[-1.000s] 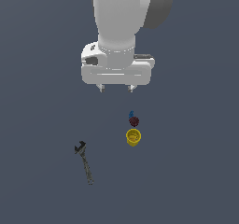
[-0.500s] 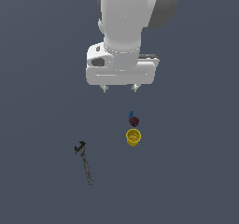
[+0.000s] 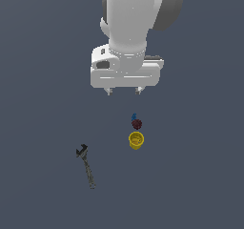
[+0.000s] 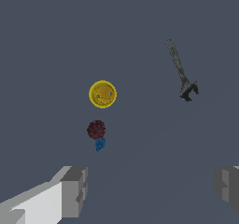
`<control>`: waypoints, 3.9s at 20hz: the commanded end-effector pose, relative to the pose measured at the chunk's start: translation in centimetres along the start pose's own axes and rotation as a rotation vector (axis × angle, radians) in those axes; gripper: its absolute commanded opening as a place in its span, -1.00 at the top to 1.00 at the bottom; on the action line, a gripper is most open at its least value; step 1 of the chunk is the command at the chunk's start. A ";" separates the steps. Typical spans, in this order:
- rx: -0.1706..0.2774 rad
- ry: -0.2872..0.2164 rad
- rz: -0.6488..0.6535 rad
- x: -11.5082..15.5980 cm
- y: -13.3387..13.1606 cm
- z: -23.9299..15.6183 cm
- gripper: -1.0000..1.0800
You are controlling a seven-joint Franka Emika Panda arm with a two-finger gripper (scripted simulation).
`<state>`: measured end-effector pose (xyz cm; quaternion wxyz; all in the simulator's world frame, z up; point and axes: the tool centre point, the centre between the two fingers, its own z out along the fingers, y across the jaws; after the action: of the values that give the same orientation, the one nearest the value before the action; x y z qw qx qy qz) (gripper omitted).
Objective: Pick up a designated object from a clutter of objects.
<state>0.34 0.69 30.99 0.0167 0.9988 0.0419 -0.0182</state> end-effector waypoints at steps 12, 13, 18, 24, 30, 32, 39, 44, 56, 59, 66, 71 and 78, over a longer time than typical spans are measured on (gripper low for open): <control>-0.002 0.006 -0.209 -0.2 -1.3 4.2 -0.92; -0.002 0.007 -0.235 -0.3 -1.4 4.7 -0.92; -0.002 0.011 -0.379 -0.8 -2.3 7.5 -0.92; -0.002 0.017 -0.554 -1.6 -3.4 10.8 -0.92; -0.001 0.024 -0.729 -2.8 -4.5 13.9 -0.92; -0.001 0.027 -0.787 -3.2 -4.8 14.9 -0.92; 0.001 0.037 -0.989 -5.0 -6.1 18.2 -0.92; 0.003 0.044 -1.104 -6.2 -6.8 20.0 -0.92; 0.005 0.052 -1.228 -7.5 -7.5 21.8 -0.92; 0.005 0.052 -1.224 -7.5 -7.5 21.8 -0.92; 0.005 0.052 -1.226 -7.5 -7.6 23.4 -0.92; 0.005 0.052 -1.228 -7.5 -7.7 25.5 -0.92; 0.005 0.052 -1.229 -7.4 -7.7 26.7 -0.92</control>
<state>-7.71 6.33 5.51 0.0077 0.7956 0.6056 0.0101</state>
